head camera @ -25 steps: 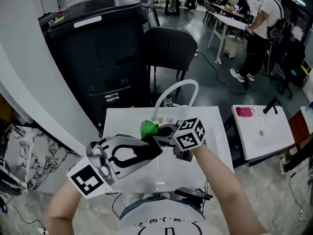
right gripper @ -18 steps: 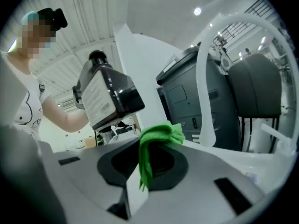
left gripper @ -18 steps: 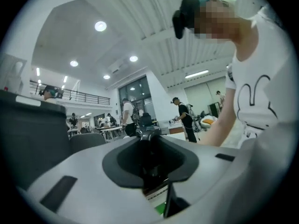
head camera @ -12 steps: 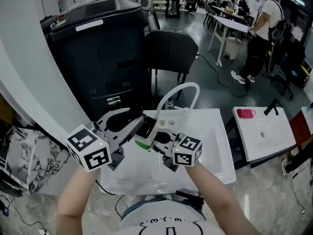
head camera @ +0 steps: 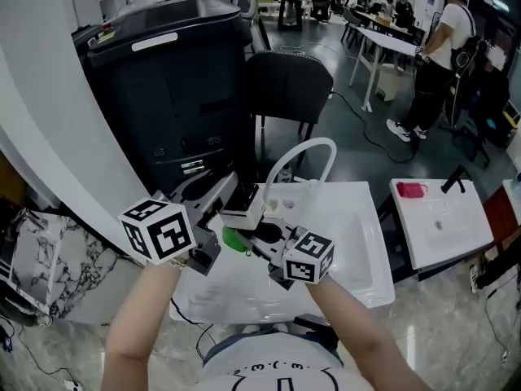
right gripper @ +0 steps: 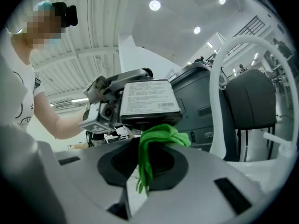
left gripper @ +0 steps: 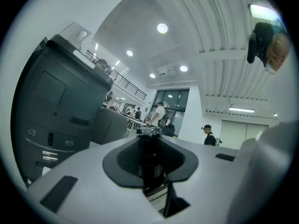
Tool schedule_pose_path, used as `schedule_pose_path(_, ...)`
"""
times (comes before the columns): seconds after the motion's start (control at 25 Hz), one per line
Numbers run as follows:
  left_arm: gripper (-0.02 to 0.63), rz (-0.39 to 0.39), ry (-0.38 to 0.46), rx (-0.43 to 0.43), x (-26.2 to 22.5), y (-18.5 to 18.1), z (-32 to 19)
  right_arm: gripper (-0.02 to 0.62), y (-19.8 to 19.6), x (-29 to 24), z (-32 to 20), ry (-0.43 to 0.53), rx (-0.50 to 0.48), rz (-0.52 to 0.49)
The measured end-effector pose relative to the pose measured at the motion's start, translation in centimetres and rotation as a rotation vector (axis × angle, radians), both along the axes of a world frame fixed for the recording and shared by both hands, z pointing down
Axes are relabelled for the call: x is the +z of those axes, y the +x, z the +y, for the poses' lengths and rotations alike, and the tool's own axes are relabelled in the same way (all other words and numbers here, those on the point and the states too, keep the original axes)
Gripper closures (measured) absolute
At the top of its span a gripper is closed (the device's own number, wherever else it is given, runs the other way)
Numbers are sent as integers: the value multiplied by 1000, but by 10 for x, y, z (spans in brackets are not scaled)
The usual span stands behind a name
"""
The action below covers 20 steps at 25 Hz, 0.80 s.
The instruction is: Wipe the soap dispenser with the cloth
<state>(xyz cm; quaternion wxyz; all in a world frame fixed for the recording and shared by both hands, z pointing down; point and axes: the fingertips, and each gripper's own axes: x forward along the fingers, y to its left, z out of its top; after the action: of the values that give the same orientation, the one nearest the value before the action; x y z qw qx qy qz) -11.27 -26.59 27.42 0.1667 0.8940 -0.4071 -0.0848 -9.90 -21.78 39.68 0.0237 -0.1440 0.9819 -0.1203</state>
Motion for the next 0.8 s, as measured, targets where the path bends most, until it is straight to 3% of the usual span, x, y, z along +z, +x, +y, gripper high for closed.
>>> schedule_pose_path(0.2,514,36,-40,-31,12,-6,-9,548,-7,4,20,35,-53,36)
schedule_pose_path(0.4,514,30,-46,13,16,-2,1,548,7,11,28,32,-71,44)
schedule_pose_path(0.68,514,-14,8,69,17,8,19,548,41,15,-6,-45,118,53)
schedule_pose_path(0.8,514,-19,33,74,18,11,24,548,48,15,-7,-68,154,39)
